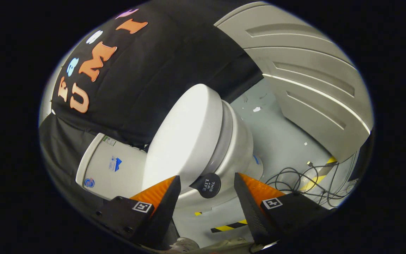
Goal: Open the toilet lid.
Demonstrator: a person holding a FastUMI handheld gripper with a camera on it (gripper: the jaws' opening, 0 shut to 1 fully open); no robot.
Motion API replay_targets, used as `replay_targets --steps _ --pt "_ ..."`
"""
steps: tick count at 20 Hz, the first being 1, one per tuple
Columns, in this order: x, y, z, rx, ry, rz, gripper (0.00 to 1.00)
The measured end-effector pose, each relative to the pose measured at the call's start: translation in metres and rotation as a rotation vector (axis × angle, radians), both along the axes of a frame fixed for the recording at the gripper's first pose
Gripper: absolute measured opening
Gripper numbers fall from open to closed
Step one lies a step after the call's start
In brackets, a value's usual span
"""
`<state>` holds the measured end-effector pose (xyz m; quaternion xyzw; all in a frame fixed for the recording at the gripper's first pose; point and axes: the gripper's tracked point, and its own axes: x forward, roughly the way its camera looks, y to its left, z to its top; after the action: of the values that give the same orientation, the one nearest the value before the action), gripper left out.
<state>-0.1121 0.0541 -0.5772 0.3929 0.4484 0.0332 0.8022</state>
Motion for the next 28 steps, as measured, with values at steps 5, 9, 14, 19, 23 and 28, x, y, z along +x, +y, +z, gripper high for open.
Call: replay_targets --steps 5,9,14,19,23,28 --pt "-0.002 0.013 -0.005 0.13 0.051 -0.06 0.93" --pt "-0.005 0.026 -0.009 0.198 0.097 -0.057 0.74" --pt "-0.006 0.027 -0.014 0.194 0.1 -0.062 0.53" --pt "-0.001 0.026 -0.011 0.234 0.097 -0.126 0.22" --pt "0.0 0.026 -0.011 0.234 0.102 -0.123 0.08" --pt "0.002 0.025 -0.01 0.231 0.104 -0.132 0.08"
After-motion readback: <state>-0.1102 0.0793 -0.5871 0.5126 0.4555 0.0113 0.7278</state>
